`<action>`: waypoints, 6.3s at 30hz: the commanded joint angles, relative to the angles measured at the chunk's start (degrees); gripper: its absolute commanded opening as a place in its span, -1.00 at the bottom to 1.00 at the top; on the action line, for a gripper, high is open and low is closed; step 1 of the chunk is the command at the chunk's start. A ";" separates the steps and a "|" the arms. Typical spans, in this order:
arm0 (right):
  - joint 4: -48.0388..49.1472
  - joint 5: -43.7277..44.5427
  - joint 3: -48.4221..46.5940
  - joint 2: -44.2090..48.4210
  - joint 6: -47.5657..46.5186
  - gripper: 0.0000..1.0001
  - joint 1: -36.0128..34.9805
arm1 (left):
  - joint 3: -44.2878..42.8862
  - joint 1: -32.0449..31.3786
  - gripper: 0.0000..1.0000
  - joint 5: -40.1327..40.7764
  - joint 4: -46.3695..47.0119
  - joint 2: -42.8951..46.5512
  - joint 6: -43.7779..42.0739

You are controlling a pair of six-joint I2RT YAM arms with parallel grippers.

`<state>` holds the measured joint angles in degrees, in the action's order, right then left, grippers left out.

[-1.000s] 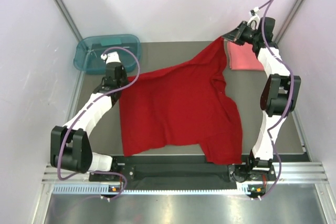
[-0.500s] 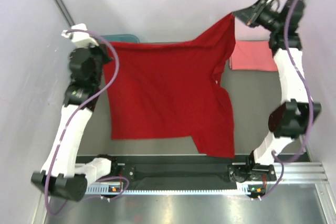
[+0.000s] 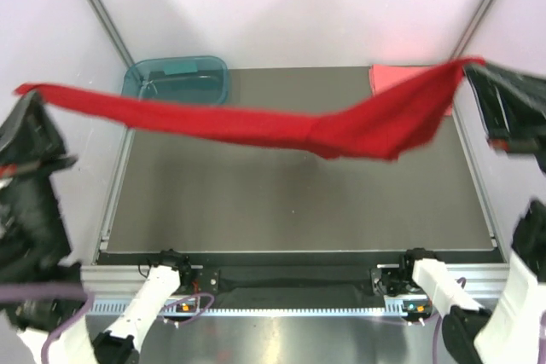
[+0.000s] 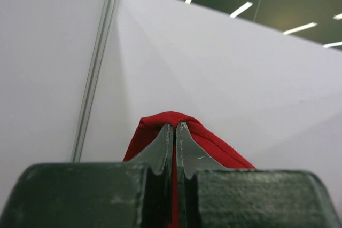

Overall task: Fold and stack the t-shirts
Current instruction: Flatten the tshirt out, then fold the tshirt

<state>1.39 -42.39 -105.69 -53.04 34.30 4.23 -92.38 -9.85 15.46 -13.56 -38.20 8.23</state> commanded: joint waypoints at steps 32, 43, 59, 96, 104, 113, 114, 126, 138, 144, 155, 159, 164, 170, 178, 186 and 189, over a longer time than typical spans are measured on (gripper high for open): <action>34.37 -4.80 36.71 -39.10 0.32 -1.00 -0.27 | 43.51 -4.83 -1.00 11.69 30.42 -25.76 4.77; 22.81 -6.65 4.23 -72.45 0.06 -1.00 -0.80 | 29.47 1.93 -1.00 6.25 29.30 -57.86 10.14; 11.71 -2.35 -2.34 -63.37 -4.94 -1.00 -2.73 | 20.84 6.07 -1.00 0.18 21.57 -47.44 9.00; -15.10 9.52 -8.04 5.84 -9.61 -1.00 -3.70 | -5.97 0.71 -1.00 4.05 4.24 2.16 -4.09; -7.19 7.94 8.97 3.47 -8.64 -1.00 -3.61 | 8.24 -0.44 -1.00 5.10 7.15 -0.13 -0.59; 5.99 8.82 37.37 -2.32 -12.15 -1.00 -3.53 | 36.54 -0.44 -1.00 6.16 17.24 -6.00 6.97; 6.78 9.43 38.53 -3.73 -13.98 -1.00 -3.53 | 38.39 -0.44 -1.00 5.98 18.99 -7.15 7.32; 20.40 10.31 39.96 -35.62 -17.43 -1.00 -2.65 | 45.37 0.00 -1.00 4.22 32.63 -39.92 14.01; 16.20 6.97 21.93 -57.70 -13.65 -1.00 -2.03 | 32.09 3.60 -1.00 1.06 27.63 -58.39 14.01; 8.03 9.17 20.97 -56.13 -11.28 -1.00 -2.03 | 26.99 6.59 -1.00 -4.89 22.45 -61.82 13.30; -6.47 10.84 24.65 -50.85 -2.93 -1.00 -2.12 | 21.46 10.97 -1.00 -14.93 14.01 -65.42 11.55; -12.01 11.36 26.76 -47.96 -2.22 -1.00 -2.12 | 15.84 11.52 -1.00 -18.45 6.46 -70.33 9.70; -18.08 11.19 30.27 -44.71 -1.35 -1.00 -1.77 | 10.64 12.74 -1.00 -20.64 -0.75 -73.42 8.73; -22.91 11.37 33.70 -41.10 -2.04 -1.00 -1.33 | 12.22 13.45 -1.00 -19.42 -2.52 -71.33 7.77; -27.14 11.54 33.80 -37.93 -4.86 -1.00 0.07 | 10.03 16.17 -1.00 -20.20 -6.99 -70.26 5.05; -31.71 7.59 31.59 -37.58 -4.16 -1.00 0.34 | 1.95 17.93 -1.00 -24.25 -15.43 -75.62 3.11; -32.85 4.95 33.17 -36.70 -2.67 -1.00 0.25 | 0.97 18.02 -1.00 -25.04 -17.55 -76.85 2.76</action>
<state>-29.78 -33.98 -71.37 -93.41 30.46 3.92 -89.36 7.84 -8.08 -27.51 -113.56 12.84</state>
